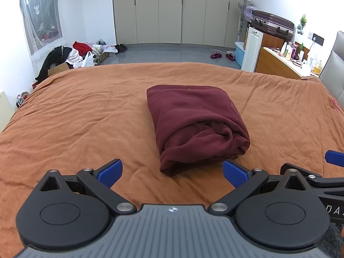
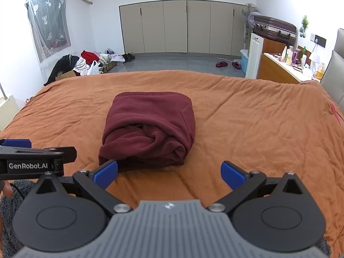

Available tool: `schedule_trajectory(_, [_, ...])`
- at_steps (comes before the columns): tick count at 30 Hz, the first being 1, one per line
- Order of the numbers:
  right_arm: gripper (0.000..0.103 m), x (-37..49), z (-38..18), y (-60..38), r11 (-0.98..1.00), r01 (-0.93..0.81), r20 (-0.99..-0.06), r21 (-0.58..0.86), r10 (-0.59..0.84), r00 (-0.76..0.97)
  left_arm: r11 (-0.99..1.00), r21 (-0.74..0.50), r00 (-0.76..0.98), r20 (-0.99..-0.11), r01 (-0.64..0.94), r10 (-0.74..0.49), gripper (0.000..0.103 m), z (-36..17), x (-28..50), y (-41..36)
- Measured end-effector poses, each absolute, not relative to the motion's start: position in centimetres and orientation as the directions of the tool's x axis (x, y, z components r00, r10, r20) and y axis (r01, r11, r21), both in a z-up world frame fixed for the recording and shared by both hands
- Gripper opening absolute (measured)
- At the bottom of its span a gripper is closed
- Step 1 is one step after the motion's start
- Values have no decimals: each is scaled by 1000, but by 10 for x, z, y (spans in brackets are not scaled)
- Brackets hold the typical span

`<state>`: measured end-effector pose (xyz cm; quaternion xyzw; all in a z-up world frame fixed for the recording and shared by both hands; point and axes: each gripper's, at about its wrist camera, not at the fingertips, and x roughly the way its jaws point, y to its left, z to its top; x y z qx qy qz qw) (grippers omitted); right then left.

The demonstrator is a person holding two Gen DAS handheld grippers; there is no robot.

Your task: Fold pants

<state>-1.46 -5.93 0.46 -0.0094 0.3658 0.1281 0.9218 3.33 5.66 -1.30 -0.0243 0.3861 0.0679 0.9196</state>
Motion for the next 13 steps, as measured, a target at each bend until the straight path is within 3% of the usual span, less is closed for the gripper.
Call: schedule_trajectory(13, [98, -16, 4, -57, 967, -244, -674, 73, 228, 703, 990, -7, 705, -702, -144, 98, 103, -12, 28, 55])
